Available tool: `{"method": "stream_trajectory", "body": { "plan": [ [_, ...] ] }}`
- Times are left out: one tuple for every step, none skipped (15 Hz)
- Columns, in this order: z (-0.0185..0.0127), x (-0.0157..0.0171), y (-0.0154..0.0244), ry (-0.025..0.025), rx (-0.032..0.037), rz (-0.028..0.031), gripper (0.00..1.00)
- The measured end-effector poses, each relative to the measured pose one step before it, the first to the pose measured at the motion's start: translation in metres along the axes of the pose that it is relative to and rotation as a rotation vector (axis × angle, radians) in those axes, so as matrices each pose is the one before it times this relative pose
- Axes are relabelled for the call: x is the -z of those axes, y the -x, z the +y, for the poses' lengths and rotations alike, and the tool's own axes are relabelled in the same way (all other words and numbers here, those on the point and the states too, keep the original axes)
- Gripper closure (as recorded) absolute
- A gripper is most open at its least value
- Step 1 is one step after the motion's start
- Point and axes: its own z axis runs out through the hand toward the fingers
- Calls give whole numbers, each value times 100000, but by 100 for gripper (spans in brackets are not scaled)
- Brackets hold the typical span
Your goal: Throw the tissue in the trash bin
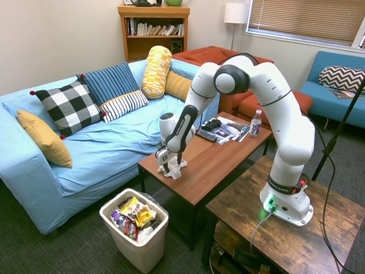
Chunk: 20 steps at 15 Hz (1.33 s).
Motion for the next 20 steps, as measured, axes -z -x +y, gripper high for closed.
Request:
{"method": "stream_trajectory", "body": {
  "plan": [
    [-38,-8,-45,-255,-148,-393,100],
    [-44,42,-45,-285,-269,-493,100],
    [-59,47,-31,-348,-277,-524,100],
    [-14,2,-8,-250,-439,-436,100],
    [11,-11,-10,-142,-254,-309,100],
    [18,-1,-32,-157,-245,-292,100],
    [20,1,-36,-139,-170,-247,100],
    [27,2,-50,-127,-161,-220,100],
    [45,-3,-77,-112,51,-206,100],
    [53,8,-96,-124,63,-188,100],
    [51,36,-95,-149,28,-163,100],
    [57,14,-71,-91,-143,-136,100],
    [50,48,-111,-77,-178,33,100],
    [62,169,-183,-129,-257,290,100],
    [92,280,-287,-231,-413,477,100],
    [153,340,-364,-214,-488,533,100],
    [229,364,-341,-154,-386,509,100],
    [246,468,-249,-228,-234,420,100],
    [324,420,-156,-95,-246,253,100],
    [302,444,-143,-209,-324,137,100]
  ]
}}
